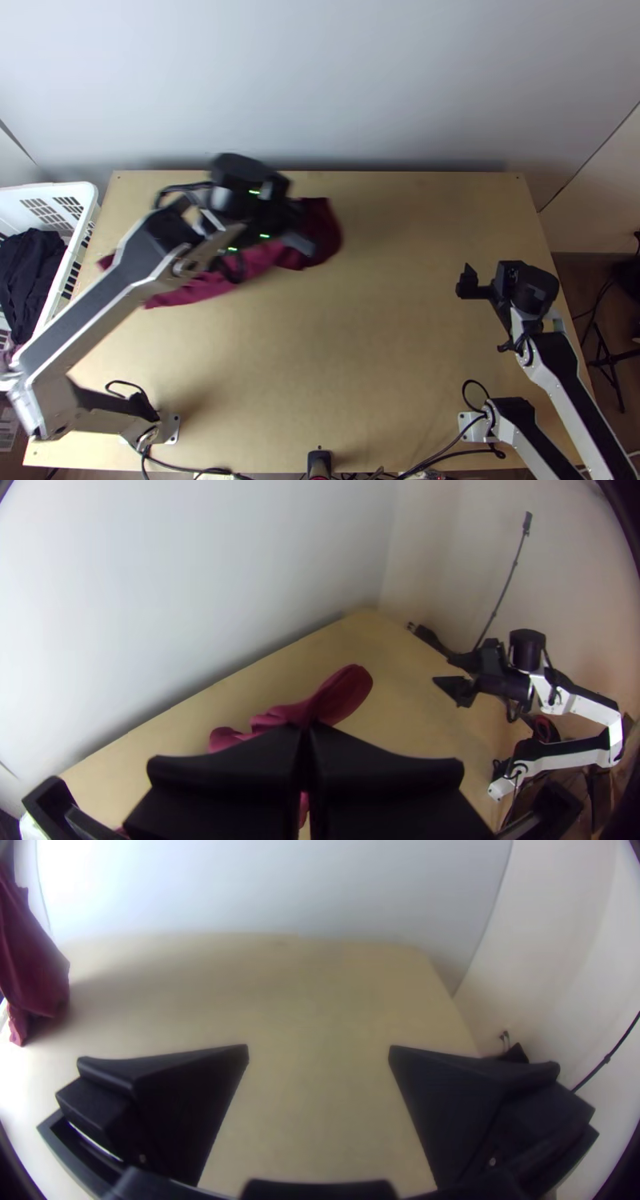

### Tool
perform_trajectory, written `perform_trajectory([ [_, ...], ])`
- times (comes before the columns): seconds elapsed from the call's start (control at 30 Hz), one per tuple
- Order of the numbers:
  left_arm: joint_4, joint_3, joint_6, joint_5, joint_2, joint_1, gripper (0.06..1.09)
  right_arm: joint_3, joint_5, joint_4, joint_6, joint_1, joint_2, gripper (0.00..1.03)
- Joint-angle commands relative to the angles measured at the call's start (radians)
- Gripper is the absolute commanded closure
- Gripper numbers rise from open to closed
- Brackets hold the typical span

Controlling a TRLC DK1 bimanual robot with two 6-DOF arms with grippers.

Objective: Fold the t-shirt

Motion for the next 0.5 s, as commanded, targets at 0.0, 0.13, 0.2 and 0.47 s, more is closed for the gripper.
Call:
perform_trajectory([
  [0.0,-0.016,0.302,-0.042,-0.008,0.226,-0.161,1.05,-0.067,-0.038,-0.004,-0.020,-0.067,-0.080,0.05],
  [0.13,0.002,0.397,-0.072,0.027,0.328,-0.200,1.05,-0.111,-0.041,-0.004,-0.028,-0.069,-0.115,0.05],
  [0.2,0.039,0.400,-0.085,0.041,0.354,-0.224,1.05,-0.131,-0.041,-0.004,-0.040,-0.076,-0.126,0.05],
  [0.47,0.154,0.414,-0.221,0.203,0.455,-0.241,1.05,-0.174,-0.043,-0.004,-0.090,-0.191,-0.129,0.05],
])
